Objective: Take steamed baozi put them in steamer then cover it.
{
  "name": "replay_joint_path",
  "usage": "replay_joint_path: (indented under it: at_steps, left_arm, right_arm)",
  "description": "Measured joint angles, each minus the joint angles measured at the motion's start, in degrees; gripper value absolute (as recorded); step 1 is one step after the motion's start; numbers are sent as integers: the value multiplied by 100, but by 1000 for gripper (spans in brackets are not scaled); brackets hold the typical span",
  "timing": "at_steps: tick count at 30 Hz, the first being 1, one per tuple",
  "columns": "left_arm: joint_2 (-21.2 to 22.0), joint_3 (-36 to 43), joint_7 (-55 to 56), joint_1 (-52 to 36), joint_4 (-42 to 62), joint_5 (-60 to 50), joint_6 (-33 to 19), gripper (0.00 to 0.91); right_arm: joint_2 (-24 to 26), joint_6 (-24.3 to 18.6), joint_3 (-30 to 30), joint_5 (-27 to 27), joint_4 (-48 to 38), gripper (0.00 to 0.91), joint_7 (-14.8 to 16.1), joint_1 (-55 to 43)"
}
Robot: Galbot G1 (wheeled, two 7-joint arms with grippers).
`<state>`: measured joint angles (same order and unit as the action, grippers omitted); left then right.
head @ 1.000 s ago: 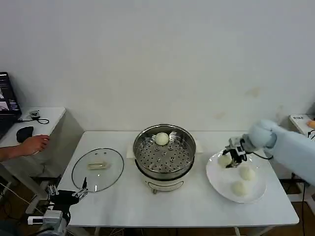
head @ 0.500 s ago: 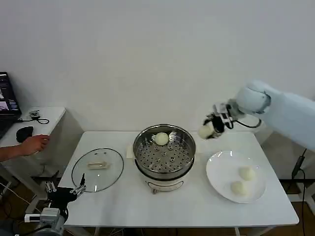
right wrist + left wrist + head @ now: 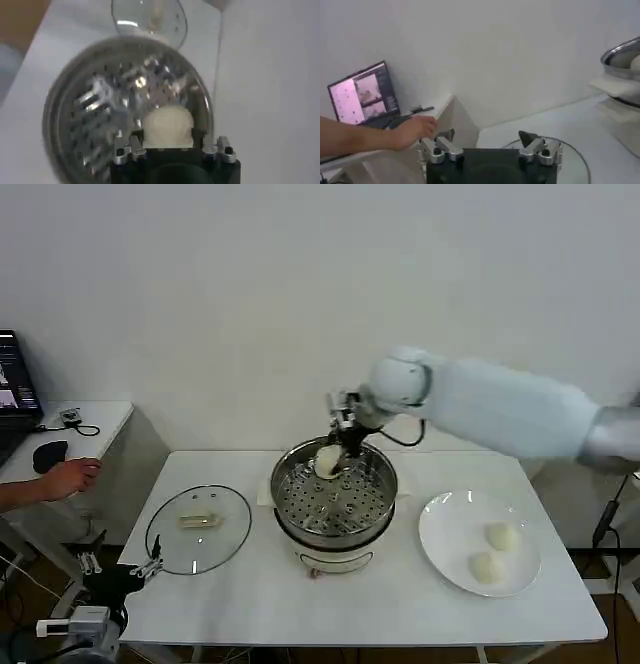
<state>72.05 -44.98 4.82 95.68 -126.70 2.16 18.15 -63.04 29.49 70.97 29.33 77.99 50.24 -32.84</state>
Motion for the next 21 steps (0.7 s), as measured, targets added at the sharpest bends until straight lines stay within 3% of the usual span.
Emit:
replay_joint_path:
  at_steps: [9,21]
  left_arm:
    - [-1,-108,-7,-26,71,79,-16,907]
    - [1,-173,-8,-9,85,118,-29,907]
  right_arm:
    - [-778,326,90,187,-547,655,-195,405]
    - [-1245,506,92,172,-1016,655,-276,663]
